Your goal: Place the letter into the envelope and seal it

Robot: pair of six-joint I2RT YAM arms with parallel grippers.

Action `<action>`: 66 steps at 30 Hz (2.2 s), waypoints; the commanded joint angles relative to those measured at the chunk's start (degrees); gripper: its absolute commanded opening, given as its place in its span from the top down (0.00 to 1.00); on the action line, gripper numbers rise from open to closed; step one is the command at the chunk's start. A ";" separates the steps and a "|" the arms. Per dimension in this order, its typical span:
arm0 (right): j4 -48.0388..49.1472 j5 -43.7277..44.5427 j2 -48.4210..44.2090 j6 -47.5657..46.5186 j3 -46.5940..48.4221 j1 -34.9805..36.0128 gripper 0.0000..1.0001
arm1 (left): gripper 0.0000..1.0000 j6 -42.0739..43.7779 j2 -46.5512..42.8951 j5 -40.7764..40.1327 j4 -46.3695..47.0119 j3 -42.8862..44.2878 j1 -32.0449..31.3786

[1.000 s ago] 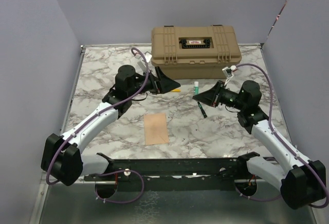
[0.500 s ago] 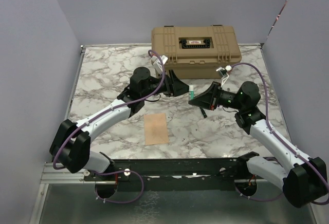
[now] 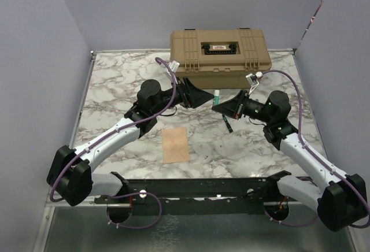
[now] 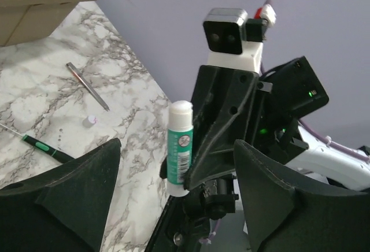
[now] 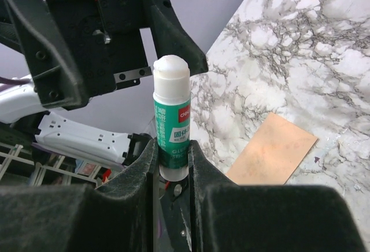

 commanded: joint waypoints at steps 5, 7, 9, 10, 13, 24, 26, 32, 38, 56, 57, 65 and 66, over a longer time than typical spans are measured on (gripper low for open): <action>2.18 -8.34 2.80 -0.70 4.24 0.73 0.99 | 0.36 -1.10 4.17 7.31 3.42 1.93 -0.89; 0.58 -9.00 2.91 -1.76 5.08 0.78 0.99 | 0.45 -1.36 5.01 8.19 3.50 2.62 -1.26; -0.13 -9.25 2.96 -2.27 5.36 0.78 1.00 | 0.52 -1.46 5.59 9.31 3.45 3.04 -1.52; 0.08 -9.79 3.16 -2.28 5.54 0.80 0.99 | 0.55 -1.46 5.82 9.69 3.44 3.07 -1.64; 0.61 -11.53 3.90 -2.57 6.13 1.00 0.99 | 0.64 -1.83 5.99 10.12 3.50 2.83 -1.75; -0.37 -4.73 0.85 -0.67 2.60 1.22 0.58 | 1.00 -3.79 3.68 5.70 3.72 4.09 -1.70; 5.60 -4.22 0.40 3.22 -0.45 1.22 0.56 | 1.00 -4.52 2.97 4.05 3.68 4.00 -1.70; 16.47 -5.22 1.47 9.67 -4.24 1.31 0.55 | 1.00 -6.14 2.39 3.33 3.83 3.57 -1.74; 18.31 -4.70 2.67 10.14 -3.53 1.39 0.54 | 1.00 -7.32 2.28 3.78 5.23 2.49 -1.75; 24.53 -1.86 5.70 14.05 -3.23 2.62 0.85 | 1.00 -8.62 1.81 3.97 6.31 1.43 -1.68; 24.57 -1.57 5.64 14.10 -3.24 2.63 0.88 | 1.00 -8.63 1.82 4.05 6.31 1.30 -1.68; 22.30 -3.14 5.91 12.47 -1.90 2.63 0.99 | 0.63 -8.87 2.16 5.21 6.31 -0.32 -1.73; 21.77 -3.47 6.00 12.33 -1.68 2.63 0.99 | 0.63 -8.80 2.25 5.39 6.31 -0.41 -1.75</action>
